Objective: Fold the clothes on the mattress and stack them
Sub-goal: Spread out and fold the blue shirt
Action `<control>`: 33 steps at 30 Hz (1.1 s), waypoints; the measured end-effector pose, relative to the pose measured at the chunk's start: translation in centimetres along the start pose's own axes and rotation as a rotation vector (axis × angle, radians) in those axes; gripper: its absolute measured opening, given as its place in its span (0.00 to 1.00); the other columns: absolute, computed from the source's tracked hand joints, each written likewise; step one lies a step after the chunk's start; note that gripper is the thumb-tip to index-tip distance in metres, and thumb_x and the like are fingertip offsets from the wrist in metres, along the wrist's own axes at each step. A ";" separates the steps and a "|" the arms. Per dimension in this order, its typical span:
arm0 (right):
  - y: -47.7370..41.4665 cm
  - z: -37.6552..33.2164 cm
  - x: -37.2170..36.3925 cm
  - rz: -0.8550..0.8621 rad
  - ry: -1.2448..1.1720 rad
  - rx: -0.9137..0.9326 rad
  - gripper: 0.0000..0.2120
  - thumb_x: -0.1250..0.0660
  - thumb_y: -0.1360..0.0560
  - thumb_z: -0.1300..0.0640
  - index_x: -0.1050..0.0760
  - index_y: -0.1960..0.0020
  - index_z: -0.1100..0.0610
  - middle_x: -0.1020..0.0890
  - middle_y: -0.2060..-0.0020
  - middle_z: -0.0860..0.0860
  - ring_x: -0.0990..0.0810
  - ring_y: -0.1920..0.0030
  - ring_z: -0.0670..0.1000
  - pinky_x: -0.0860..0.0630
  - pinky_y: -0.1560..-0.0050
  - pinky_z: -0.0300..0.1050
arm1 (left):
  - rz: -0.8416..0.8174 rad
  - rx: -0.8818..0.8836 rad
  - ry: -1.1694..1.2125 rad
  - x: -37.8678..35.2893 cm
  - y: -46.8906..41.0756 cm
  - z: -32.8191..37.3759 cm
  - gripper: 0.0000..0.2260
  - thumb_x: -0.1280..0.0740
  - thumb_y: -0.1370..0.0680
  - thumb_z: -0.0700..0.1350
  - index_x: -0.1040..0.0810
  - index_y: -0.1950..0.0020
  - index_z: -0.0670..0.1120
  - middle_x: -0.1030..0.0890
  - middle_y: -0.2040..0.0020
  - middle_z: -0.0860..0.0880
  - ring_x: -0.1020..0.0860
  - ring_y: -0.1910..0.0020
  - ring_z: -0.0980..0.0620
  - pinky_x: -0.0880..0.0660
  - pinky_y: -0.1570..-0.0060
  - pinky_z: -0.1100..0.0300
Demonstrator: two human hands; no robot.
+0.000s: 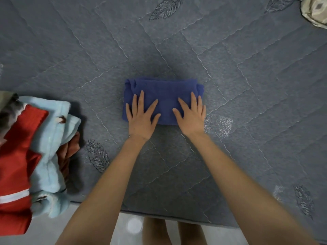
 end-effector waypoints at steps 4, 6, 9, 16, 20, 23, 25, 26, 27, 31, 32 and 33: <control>-0.1 2.5 0.8 0.086 -0.148 -0.169 0.29 0.41 0.19 0.43 0.45 0.21 0.47 0.55 0.20 0.55 0.58 0.21 0.57 0.57 0.23 0.56 | 0.084 0.137 0.176 0.5 0.0 -1.0 0.26 0.39 0.19 0.56 0.40 0.23 0.53 0.52 0.20 0.43 0.53 0.22 0.43 0.59 0.25 0.44; 0.0 3.1 1.0 0.131 -0.317 -0.238 0.35 0.37 0.20 0.45 0.50 0.20 0.52 0.52 0.20 0.56 0.54 0.21 0.56 0.54 0.22 0.54 | 0.197 0.302 0.389 1.3 -0.1 -1.8 0.28 0.36 0.20 0.54 0.39 0.24 0.45 0.45 0.22 0.40 0.47 0.23 0.42 0.52 0.24 0.45; -0.4 3.1 1.2 0.195 -0.537 -0.347 0.38 0.30 0.24 0.48 0.45 0.22 0.61 0.38 0.25 0.59 0.41 0.25 0.58 0.44 0.25 0.52 | 0.292 0.557 0.657 1.6 -0.6 -3.5 0.30 0.31 0.24 0.53 0.35 0.29 0.39 0.29 0.31 0.40 0.33 0.30 0.41 0.37 0.30 0.47; -0.6 2.9 0.1 0.031 -0.996 -0.669 0.26 0.24 0.30 0.45 0.28 0.43 0.61 0.22 0.54 0.50 0.21 0.50 0.52 0.24 0.48 0.44 | 0.067 0.846 0.995 0.4 -1.1 -3.2 0.33 0.23 0.31 0.53 0.32 0.35 0.38 0.26 0.38 0.45 0.24 0.41 0.49 0.25 0.45 0.59; 0.7 1.7 0.8 -0.096 -1.009 -0.634 0.19 0.24 0.30 0.44 0.29 0.52 0.55 0.24 0.60 0.46 0.23 0.60 0.47 0.24 0.52 0.45 | -0.156 0.843 1.135 0.8 -0.4 -2.5 0.24 0.24 0.30 0.55 0.24 0.41 0.43 0.21 0.49 0.49 0.22 0.58 0.56 0.25 0.68 0.69; 2.2 1.0 2.5 -0.065 -1.031 -0.566 0.18 0.24 0.29 0.47 0.26 0.49 0.56 0.20 0.56 0.48 0.20 0.55 0.50 0.23 0.52 0.45 | -0.200 0.802 1.193 2.2 1.5 -1.7 0.18 0.25 0.29 0.54 0.24 0.47 0.45 0.19 0.52 0.49 0.21 0.59 0.57 0.25 0.70 0.68; 3.6 0.2 3.9 -0.066 -1.051 -0.534 0.18 0.25 0.29 0.47 0.25 0.48 0.57 0.18 0.53 0.50 0.18 0.52 0.52 0.20 0.51 0.46 | -0.190 0.762 1.330 3.8 3.0 -0.8 0.17 0.26 0.27 0.52 0.23 0.45 0.44 0.17 0.48 0.47 0.18 0.55 0.54 0.22 0.64 0.66; 4.4 -0.3 4.8 -0.071 -1.067 -0.516 0.16 0.25 0.28 0.47 0.24 0.50 0.56 0.18 0.54 0.49 0.18 0.54 0.50 0.20 0.55 0.44 | -0.171 0.736 1.415 4.8 3.9 -0.4 0.17 0.27 0.26 0.50 0.23 0.43 0.43 0.17 0.46 0.45 0.18 0.52 0.52 0.21 0.60 0.63; 5.3 -0.9 5.7 -0.075 -1.088 -0.504 0.14 0.26 0.28 0.46 0.24 0.53 0.54 0.18 0.57 0.48 0.18 0.57 0.48 0.20 0.61 0.41 | -0.141 0.711 1.492 6.0 4.8 0.0 0.17 0.28 0.26 0.49 0.23 0.41 0.42 0.17 0.44 0.45 0.17 0.49 0.50 0.20 0.55 0.59; 9.6 -4.0 10.0 -0.018 -1.151 -0.439 0.13 0.24 0.30 0.45 0.24 0.55 0.52 0.18 0.58 0.46 0.18 0.57 0.46 0.22 0.62 0.41 | 0.072 0.635 1.638 12.3 9.0 0.1 0.10 0.30 0.23 0.46 0.21 0.43 0.46 0.17 0.44 0.45 0.18 0.44 0.48 0.21 0.45 0.52; 10.9 -5.2 11.2 -0.008 -1.155 -0.412 0.13 0.24 0.30 0.45 0.24 0.56 0.52 0.18 0.58 0.45 0.18 0.57 0.46 0.22 0.61 0.41 | 0.112 0.615 1.650 14.0 10.3 0.1 0.09 0.31 0.23 0.46 0.22 0.43 0.48 0.17 0.45 0.46 0.18 0.44 0.48 0.21 0.45 0.52; 12.2 -6.5 12.4 -0.003 -1.151 -0.374 0.13 0.24 0.30 0.44 0.24 0.57 0.51 0.17 0.58 0.45 0.17 0.57 0.45 0.22 0.60 0.41 | 0.150 0.597 1.655 15.7 11.7 0.1 0.08 0.31 0.22 0.47 0.22 0.44 0.48 0.16 0.46 0.48 0.18 0.45 0.49 0.20 0.47 0.52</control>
Point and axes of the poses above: each hand's wrist, its own y-axis away from the middle knuckle, its own x-axis out of the back of the hand, z = x × y, the point moved 6 cm from there along -y, towards the middle knuckle
